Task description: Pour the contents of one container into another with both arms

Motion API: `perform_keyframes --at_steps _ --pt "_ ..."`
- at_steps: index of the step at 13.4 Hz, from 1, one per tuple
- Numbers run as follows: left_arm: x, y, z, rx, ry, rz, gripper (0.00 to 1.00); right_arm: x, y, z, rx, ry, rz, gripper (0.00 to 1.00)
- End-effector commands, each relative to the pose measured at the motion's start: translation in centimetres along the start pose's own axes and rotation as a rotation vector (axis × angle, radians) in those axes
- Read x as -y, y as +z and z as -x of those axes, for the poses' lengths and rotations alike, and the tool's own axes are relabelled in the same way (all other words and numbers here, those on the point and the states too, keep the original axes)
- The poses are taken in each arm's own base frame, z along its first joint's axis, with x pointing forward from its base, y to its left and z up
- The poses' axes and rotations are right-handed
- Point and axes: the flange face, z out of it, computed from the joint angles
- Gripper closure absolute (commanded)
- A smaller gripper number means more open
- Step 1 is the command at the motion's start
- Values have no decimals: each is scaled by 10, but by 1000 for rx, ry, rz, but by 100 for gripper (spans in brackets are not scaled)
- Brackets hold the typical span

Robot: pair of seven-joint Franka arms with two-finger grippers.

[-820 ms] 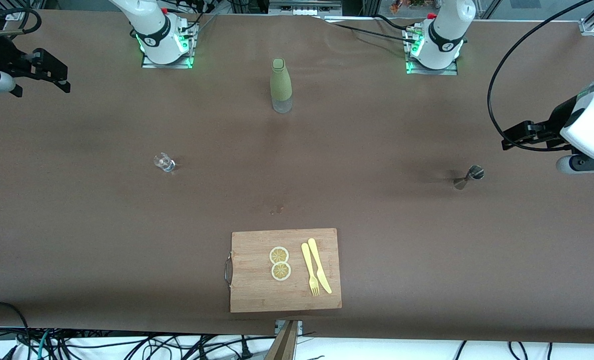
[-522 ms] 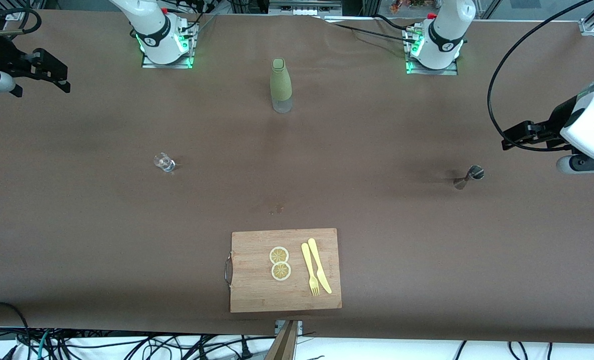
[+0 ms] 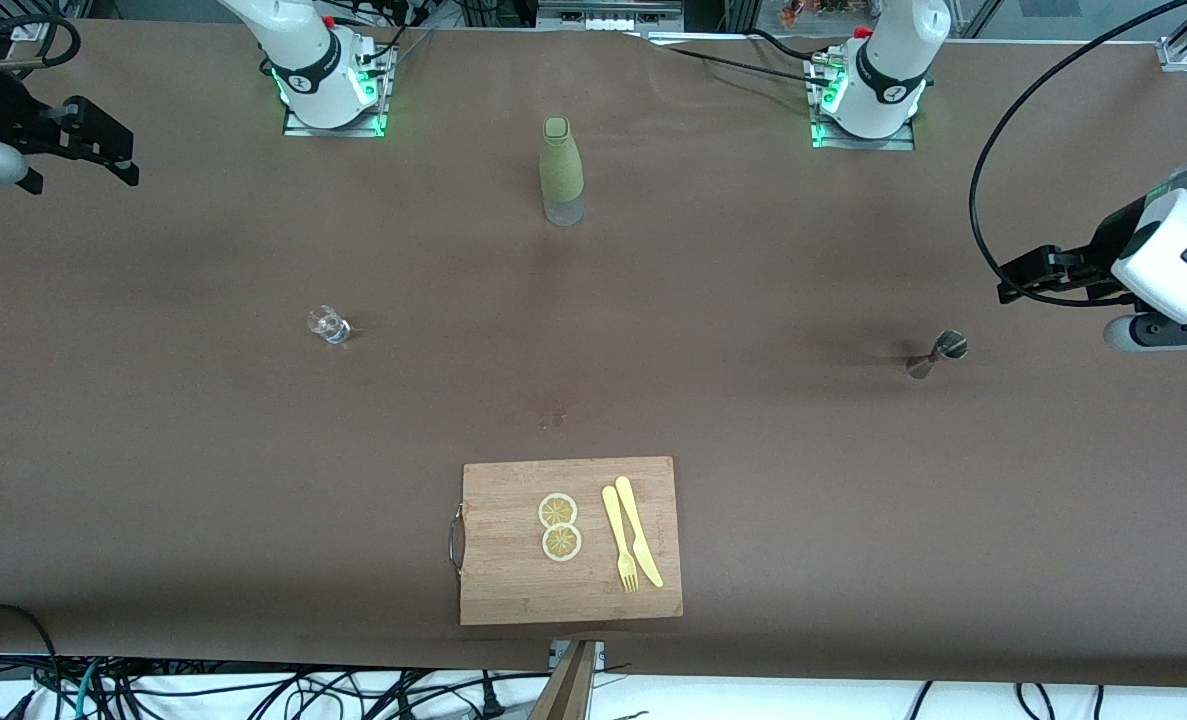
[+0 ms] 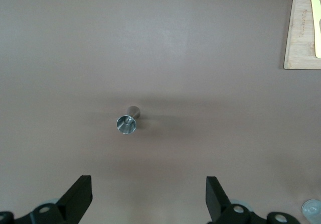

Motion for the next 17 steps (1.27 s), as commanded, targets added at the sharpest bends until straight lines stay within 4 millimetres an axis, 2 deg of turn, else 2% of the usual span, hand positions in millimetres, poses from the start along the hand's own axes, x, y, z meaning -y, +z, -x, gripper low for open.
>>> perform_keyframes --at_steps 1,8,11,17 --pt "6 -6 -6 -14 11 17 0 -8 -5 1 -8 12 1 1" --pt "5 -6 -6 -14 11 16 0 -8 -6 0 -13 8 1 1" --pt "6 -6 -7 -14 8 17 0 -2 -6 0 -10 -2 5 1" --pt "5 -6 -6 -15 12 17 0 -5 -1 -3 -4 3 0 1"
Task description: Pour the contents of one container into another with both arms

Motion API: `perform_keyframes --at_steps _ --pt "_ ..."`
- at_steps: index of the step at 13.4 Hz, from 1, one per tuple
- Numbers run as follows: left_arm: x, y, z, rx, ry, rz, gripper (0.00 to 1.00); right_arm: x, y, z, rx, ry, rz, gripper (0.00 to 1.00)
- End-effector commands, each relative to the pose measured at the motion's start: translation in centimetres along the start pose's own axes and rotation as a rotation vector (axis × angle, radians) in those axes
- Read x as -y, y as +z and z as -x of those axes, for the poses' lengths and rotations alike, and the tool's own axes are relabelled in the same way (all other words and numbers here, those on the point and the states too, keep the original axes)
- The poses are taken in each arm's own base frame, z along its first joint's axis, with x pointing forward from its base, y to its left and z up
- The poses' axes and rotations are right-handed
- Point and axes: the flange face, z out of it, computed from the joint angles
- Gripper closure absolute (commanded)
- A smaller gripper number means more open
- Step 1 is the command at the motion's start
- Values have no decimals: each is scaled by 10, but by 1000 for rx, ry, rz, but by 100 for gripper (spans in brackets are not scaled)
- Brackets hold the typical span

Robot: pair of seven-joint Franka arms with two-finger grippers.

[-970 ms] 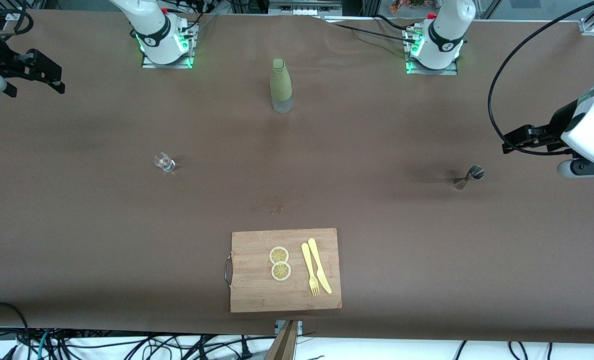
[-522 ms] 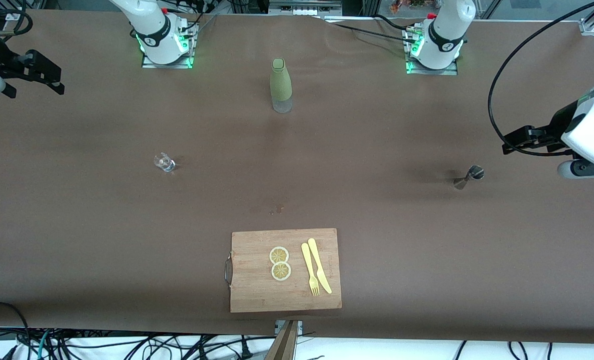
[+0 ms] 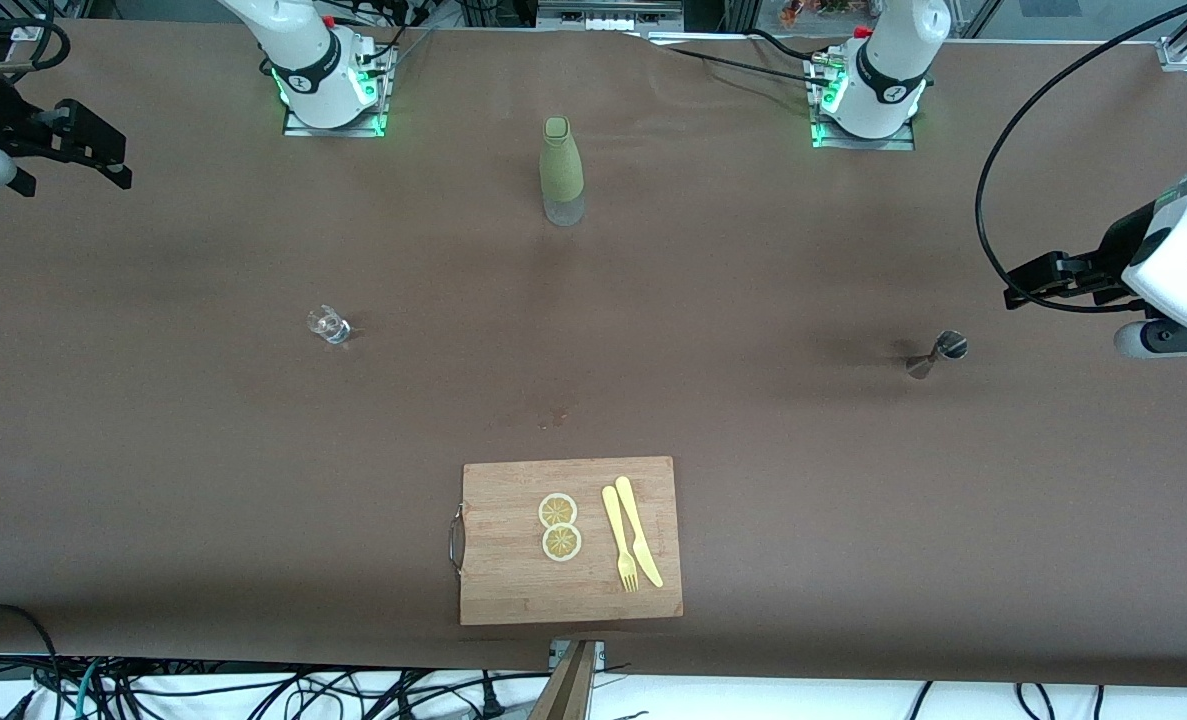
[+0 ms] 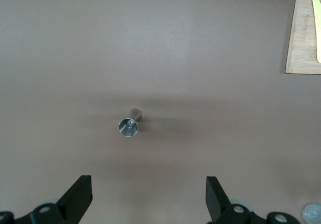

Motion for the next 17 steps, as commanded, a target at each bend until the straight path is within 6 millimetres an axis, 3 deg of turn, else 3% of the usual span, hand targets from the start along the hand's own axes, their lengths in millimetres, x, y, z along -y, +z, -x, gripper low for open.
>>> perform_keyframes --at_steps 1,7,10,11,14,17 --pt "-1 -5 -3 -10 21 15 0 -1 7 -7 20 -4 -2 1" --pt "-1 -6 -3 -11 24 15 0 -8 35 -23 79 2 4 1" --pt "20 -5 -10 -13 -7 23 0 -5 67 -47 126 -6 15 1" --pt "35 -4 -11 -11 -31 26 0 -10 69 -59 121 -4 19 1" --pt "60 2 -14 5 -71 29 0 4 70 -55 135 4 -7 1" --pt "68 11 -10 69 -89 42 0 5 66 -54 119 24 -16 1"
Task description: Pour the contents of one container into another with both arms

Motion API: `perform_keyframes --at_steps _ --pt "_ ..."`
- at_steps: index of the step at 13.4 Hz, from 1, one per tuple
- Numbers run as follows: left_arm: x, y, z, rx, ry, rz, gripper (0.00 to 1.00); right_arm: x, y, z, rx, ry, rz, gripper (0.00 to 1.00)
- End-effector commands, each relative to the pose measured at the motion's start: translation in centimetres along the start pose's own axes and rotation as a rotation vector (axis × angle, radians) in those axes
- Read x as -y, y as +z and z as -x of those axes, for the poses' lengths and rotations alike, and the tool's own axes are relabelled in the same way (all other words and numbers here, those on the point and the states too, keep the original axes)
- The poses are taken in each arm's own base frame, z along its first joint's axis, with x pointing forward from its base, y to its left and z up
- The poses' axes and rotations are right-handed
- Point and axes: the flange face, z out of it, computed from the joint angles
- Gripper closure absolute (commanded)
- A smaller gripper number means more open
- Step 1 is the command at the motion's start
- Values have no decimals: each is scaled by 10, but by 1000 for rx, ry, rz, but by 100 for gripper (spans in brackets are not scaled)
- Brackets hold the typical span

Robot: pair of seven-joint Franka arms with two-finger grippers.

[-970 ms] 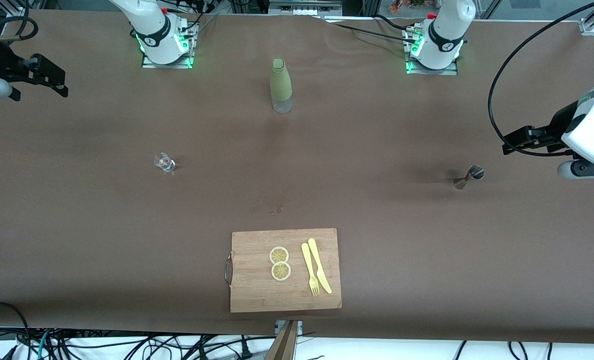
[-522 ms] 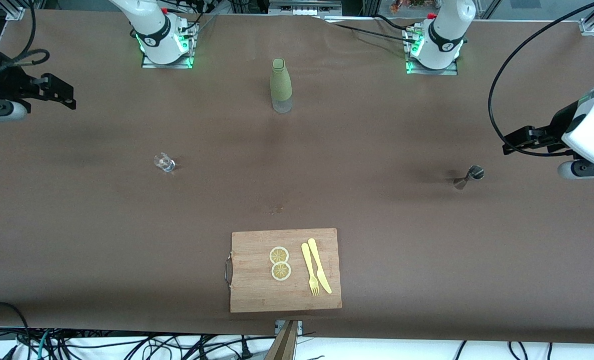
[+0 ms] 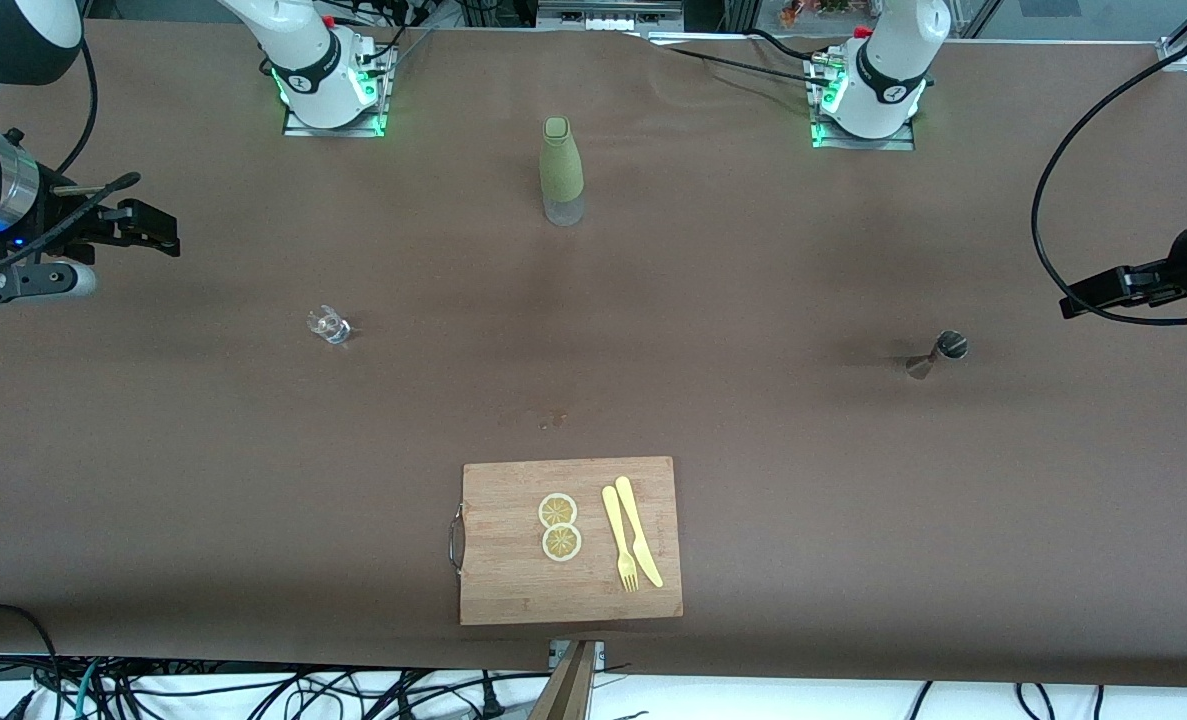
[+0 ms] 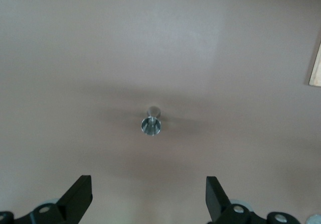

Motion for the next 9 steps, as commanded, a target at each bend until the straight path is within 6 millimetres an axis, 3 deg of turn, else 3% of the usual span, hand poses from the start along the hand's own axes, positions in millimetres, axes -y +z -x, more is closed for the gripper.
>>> perform_keyframes --at_steps 1,5,9 --pt "2 7 -6 39 7 28 0 2 -15 7 -14 18 -17 1" --pt "10 21 -15 64 12 42 0 14 -32 23 -40 -9 -27 1" --pt "47 50 -31 107 399 82 0 16 -32 23 -42 -14 -28 1"
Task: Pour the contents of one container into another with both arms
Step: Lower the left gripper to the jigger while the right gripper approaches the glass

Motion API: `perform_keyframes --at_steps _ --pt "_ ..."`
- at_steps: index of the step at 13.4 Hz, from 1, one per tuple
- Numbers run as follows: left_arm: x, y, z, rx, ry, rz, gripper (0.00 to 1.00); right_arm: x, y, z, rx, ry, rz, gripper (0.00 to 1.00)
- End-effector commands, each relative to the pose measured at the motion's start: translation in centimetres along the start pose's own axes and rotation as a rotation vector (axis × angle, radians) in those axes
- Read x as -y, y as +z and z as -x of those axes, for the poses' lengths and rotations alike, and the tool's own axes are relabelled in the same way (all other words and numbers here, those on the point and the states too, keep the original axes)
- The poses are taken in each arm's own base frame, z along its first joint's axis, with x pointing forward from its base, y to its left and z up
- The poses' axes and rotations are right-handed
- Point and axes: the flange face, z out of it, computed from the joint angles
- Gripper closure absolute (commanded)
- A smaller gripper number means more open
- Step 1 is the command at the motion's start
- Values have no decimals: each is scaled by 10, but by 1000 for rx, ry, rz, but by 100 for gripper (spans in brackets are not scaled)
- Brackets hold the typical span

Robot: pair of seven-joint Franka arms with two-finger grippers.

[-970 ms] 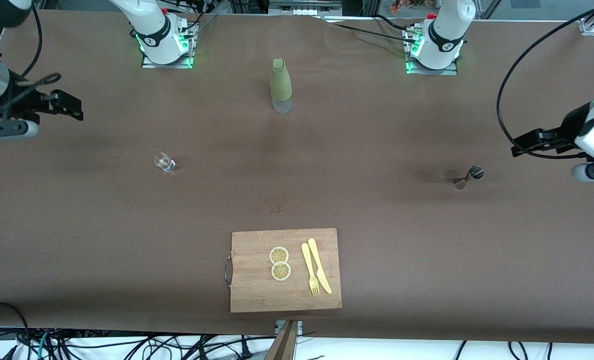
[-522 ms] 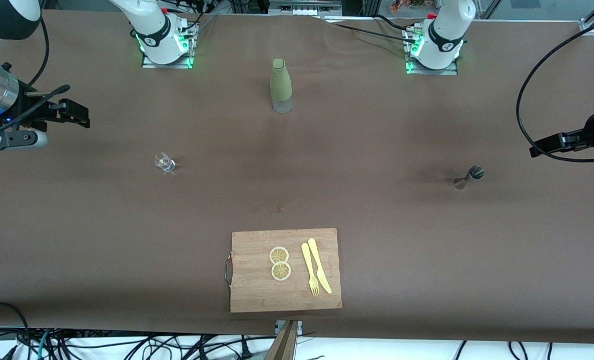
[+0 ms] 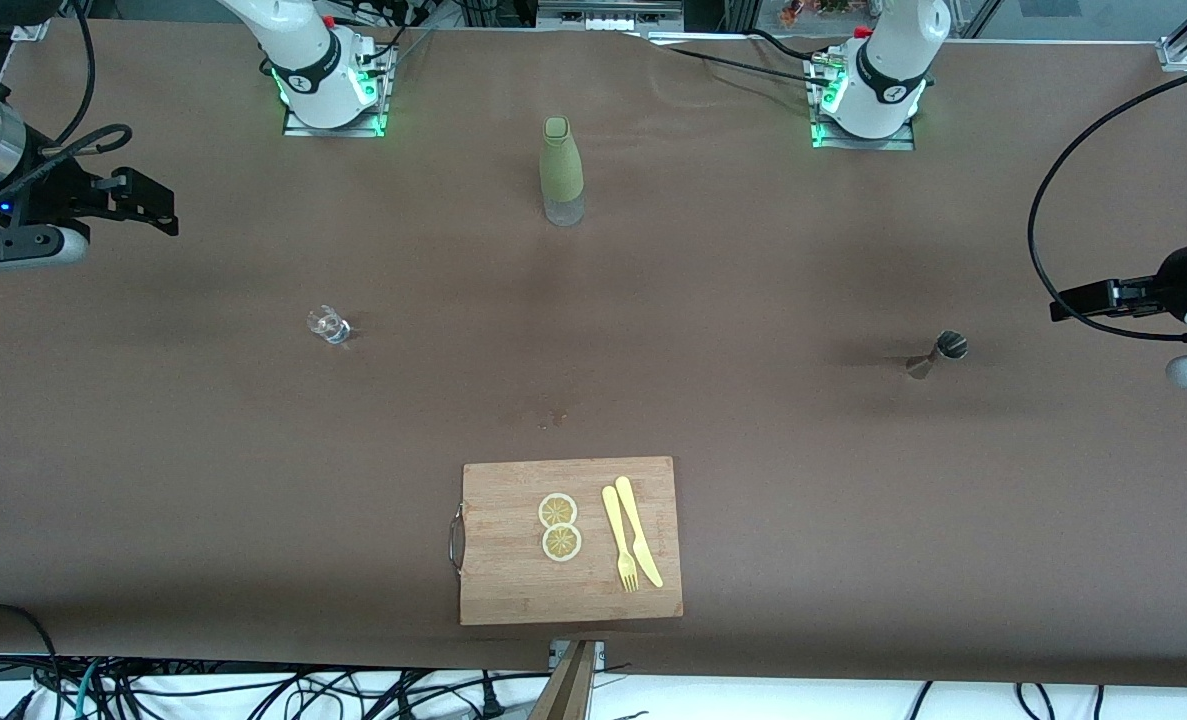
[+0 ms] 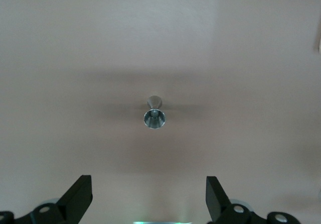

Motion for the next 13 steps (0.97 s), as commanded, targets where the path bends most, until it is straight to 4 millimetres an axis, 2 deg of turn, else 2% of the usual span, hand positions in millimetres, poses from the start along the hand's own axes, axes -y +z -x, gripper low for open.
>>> perform_keyframes --at_steps 1,2,4,9,10,12,13 --pt "32 20 -9 28 263 74 0 4 -2 3 1 2 -14 1" --pt "45 34 -15 37 365 108 0 4 0 3 1 1 -14 1" --pt "53 53 -20 42 596 142 0 4 0 5 2 1 -14 1" --pt "110 92 -4 -82 830 383 0 6 -1 5 -2 -5 -14 1" --pt "124 107 1 -125 874 442 0 6 -1 6 1 -6 -14 1" --pt "156 157 12 -227 941 584 0 6 -3 7 -1 -6 -14 1" --pt "163 180 14 -269 991 634 0 6 -4 8 -1 -6 -14 1"
